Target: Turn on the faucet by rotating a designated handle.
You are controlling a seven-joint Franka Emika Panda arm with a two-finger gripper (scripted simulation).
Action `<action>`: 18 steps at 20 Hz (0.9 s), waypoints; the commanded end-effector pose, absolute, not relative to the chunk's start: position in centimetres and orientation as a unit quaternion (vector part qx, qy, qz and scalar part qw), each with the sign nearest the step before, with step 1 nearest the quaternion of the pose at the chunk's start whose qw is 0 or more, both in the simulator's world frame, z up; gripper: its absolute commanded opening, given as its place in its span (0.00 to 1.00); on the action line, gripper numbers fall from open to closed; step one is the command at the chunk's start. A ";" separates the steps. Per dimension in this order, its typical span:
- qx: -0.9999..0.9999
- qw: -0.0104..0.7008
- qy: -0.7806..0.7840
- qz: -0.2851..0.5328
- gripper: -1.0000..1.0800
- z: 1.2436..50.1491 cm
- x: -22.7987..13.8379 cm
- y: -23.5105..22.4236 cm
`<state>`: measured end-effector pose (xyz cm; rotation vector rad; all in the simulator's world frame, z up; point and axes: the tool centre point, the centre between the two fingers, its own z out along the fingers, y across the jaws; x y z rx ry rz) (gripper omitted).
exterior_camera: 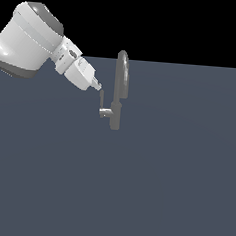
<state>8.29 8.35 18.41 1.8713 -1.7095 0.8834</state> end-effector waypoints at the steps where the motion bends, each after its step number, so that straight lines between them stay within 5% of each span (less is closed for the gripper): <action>1: 0.673 0.227 -0.629 0.315 0.00 16.9 8.5 7.6; 18: 0.669 0.229 -0.635 0.312 0.00 16.4 6.3 6.6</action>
